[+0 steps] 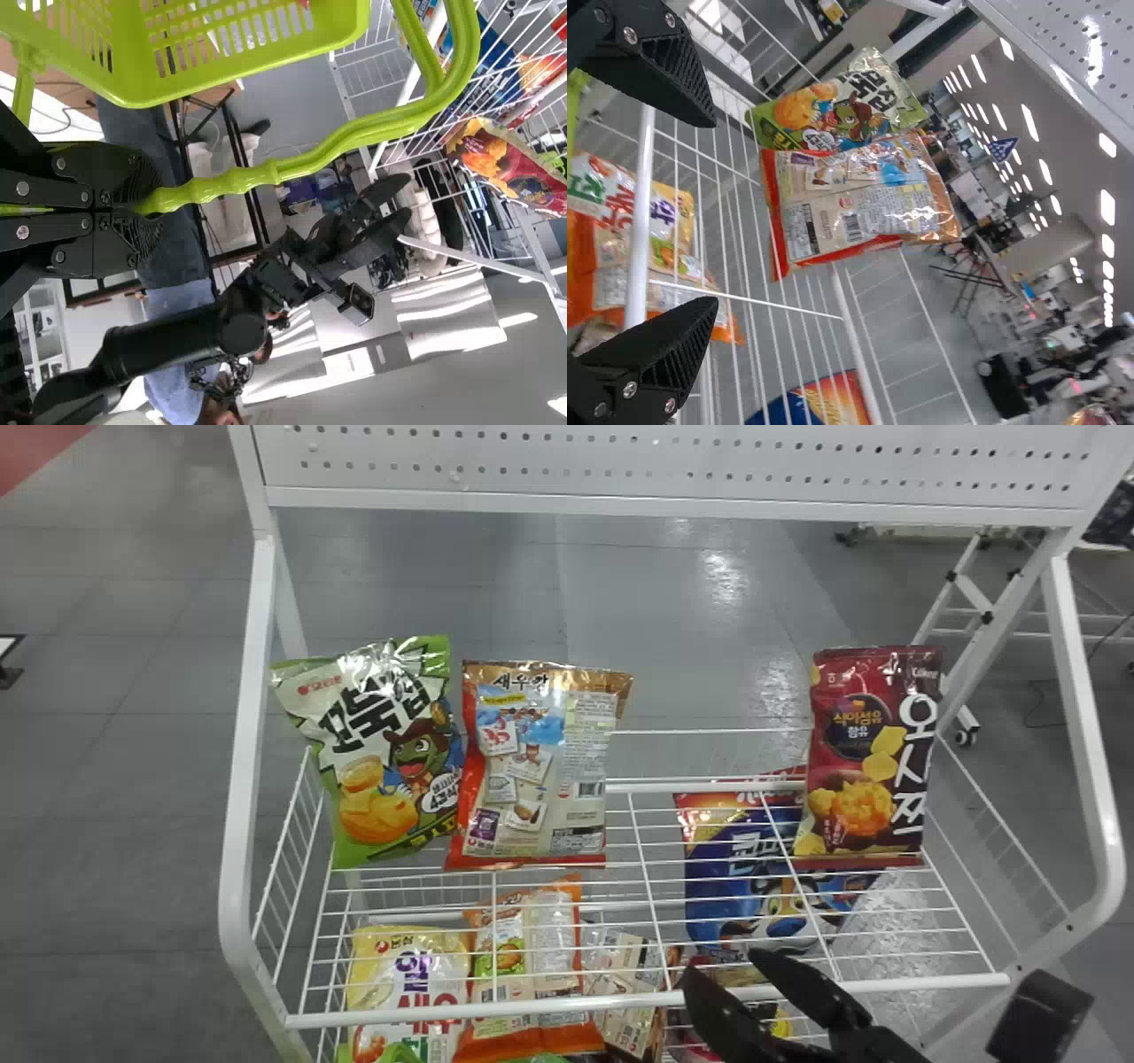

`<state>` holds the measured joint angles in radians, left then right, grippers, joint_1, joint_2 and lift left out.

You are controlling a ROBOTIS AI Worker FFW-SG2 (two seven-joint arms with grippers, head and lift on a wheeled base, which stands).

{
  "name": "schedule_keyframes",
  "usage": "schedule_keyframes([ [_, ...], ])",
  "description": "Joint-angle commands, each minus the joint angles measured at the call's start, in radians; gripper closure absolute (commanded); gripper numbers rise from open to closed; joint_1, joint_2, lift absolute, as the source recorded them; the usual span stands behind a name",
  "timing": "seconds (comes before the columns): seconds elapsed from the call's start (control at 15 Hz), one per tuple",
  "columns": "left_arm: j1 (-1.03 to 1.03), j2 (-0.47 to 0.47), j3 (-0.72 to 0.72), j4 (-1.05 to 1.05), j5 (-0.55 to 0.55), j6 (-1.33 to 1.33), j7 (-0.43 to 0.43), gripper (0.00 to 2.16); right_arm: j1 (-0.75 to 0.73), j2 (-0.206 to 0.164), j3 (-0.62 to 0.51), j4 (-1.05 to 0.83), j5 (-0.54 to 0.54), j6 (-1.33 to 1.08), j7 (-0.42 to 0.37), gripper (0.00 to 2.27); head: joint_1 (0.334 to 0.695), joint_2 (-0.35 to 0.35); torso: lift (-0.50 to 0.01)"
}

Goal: Hold basket handle with left hand then pick Jagalchi snack with right hand and place into basket

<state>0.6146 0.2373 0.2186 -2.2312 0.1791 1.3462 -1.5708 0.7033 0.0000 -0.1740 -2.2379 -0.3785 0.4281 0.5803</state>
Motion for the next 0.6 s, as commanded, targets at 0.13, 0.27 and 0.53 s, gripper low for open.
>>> schedule_keyframes([
  [0.13,0.001,-0.001,-0.007,0.001,-0.001,-0.003,-0.01,2.15,0.022,0.001,0.219,0.083,0.239,-0.367,-0.24,0.11,0.695,-0.082,-0.008],
  [0.27,0.001,-0.001,-0.007,0.001,-0.001,-0.003,-0.01,2.15,0.031,0.001,0.283,0.11,0.299,-0.435,-0.343,0.11,0.695,-0.061,-0.008],
  [0.53,0.002,0.0,-0.007,0.002,-0.001,-0.009,-0.01,2.15,0.045,0.001,0.275,0.204,0.313,-0.591,-0.376,0.11,0.695,-0.006,-0.008],
])
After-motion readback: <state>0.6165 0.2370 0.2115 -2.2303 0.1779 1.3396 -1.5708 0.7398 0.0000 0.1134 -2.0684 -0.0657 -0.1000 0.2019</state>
